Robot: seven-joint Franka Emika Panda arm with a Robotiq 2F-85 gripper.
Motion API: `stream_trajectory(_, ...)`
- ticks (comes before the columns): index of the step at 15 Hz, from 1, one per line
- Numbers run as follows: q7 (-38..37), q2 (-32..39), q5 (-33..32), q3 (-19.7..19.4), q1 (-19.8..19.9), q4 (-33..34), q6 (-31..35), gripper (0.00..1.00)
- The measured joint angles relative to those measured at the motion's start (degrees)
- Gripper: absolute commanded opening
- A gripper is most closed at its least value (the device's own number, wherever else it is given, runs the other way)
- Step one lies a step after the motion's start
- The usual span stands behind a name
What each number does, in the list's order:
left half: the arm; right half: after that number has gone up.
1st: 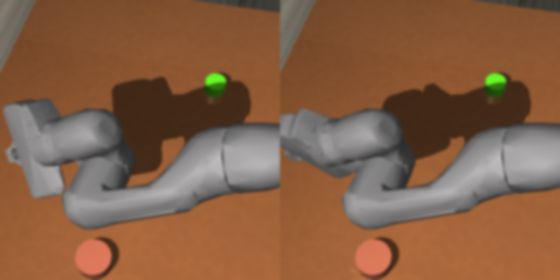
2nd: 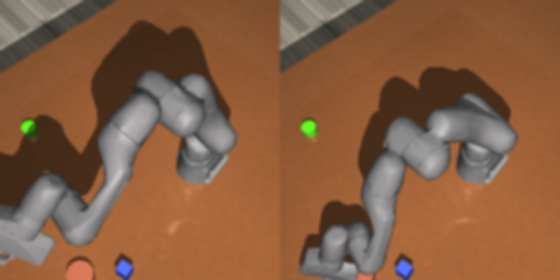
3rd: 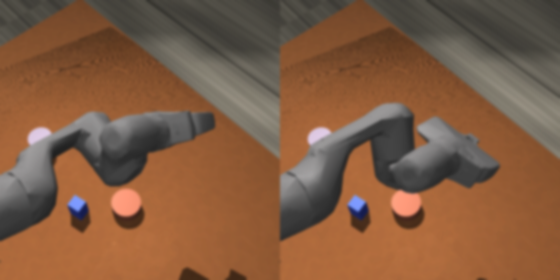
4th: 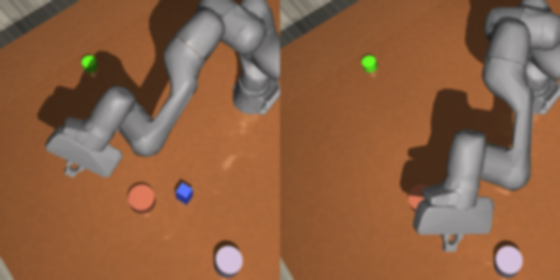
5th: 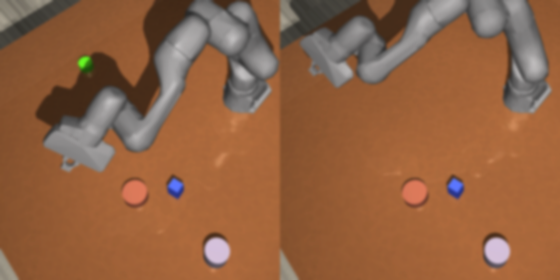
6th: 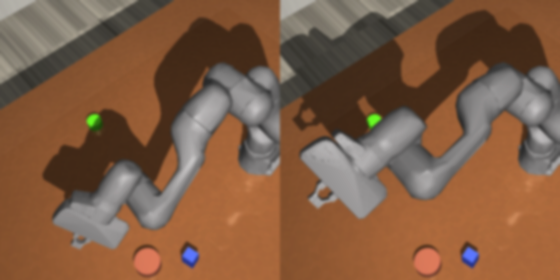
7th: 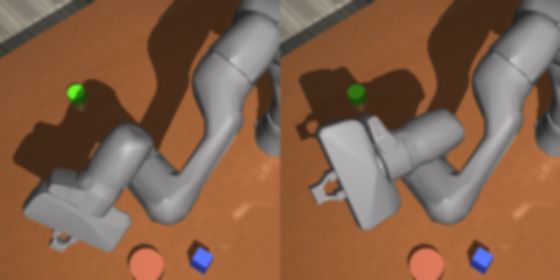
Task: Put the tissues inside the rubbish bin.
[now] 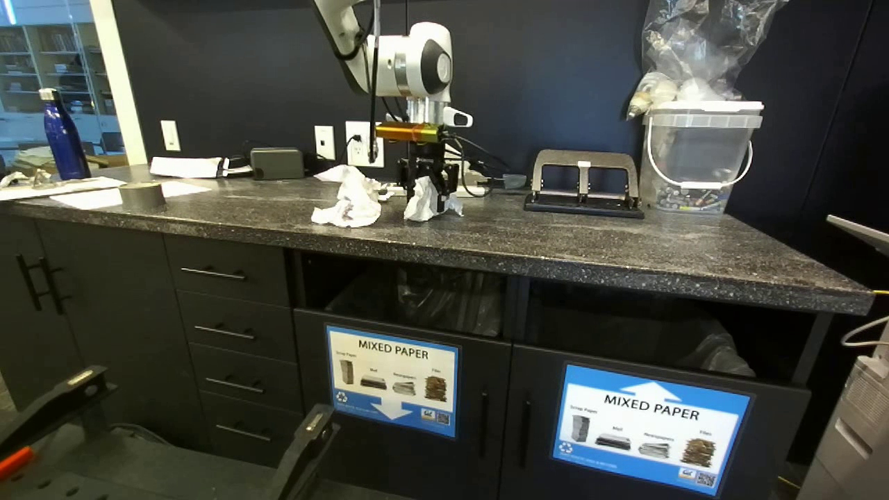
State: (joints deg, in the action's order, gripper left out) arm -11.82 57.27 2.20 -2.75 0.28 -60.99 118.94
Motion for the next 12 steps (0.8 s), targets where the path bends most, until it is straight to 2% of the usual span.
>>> stream_trajectory(4, 1.8, 1.1, -1.6, 0.0, 0.0, 1.3, -0.4, 0.19)
stream_trajectory(5, 2.1, 1.2, -2.1, 0.0, 0.0, 1.4, -0.5, 0.16)
stream_trajectory(8, 3.0, 1.2, -3.4, -0.1, 0.2, 1.5, -0.5, 0.1)
stream_trajectory(10, 3.8, 1.2, -3.6, -0.2, 0.4, 1.5, -0.5, 0.14)
stream_trajectory(12, 5.3, 1.2, -3.6, -0.1, 0.7, 1.5, -0.5, 0.15)
